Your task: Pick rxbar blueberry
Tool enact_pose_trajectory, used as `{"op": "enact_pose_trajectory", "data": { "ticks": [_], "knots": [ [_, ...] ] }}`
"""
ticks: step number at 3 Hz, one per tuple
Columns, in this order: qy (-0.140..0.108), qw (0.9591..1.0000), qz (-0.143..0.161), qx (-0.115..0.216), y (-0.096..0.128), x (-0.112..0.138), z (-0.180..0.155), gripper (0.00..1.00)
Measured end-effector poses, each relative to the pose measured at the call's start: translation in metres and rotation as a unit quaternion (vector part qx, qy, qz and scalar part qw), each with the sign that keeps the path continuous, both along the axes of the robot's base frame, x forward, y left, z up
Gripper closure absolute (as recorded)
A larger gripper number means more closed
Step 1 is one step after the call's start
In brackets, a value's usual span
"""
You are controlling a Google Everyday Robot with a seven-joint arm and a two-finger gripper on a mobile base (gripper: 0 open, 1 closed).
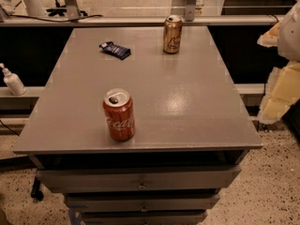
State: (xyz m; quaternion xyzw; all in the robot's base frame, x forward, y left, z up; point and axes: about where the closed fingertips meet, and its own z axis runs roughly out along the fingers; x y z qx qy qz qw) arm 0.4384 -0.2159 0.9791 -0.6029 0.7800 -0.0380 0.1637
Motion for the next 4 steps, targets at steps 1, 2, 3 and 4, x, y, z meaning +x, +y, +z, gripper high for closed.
{"op": "enact_pose_trajectory", "data": {
  "ticks": [1, 2, 3, 4],
  "knots": [
    [-0.006, 1.0000, 0.001, 0.004, 0.003, 0.003, 0.000, 0.00],
    [-0.017, 0.9994, 0.016, 0.027, 0.021, 0.028, -0.009, 0.00],
    [-0.034, 0.9972, 0.039, 0.053, 0.050, 0.064, -0.018, 0.00],
    [-0.047, 0.9935, 0.059, 0.085, 0.086, 0.103, -0.028, 0.00]
  ]
}}
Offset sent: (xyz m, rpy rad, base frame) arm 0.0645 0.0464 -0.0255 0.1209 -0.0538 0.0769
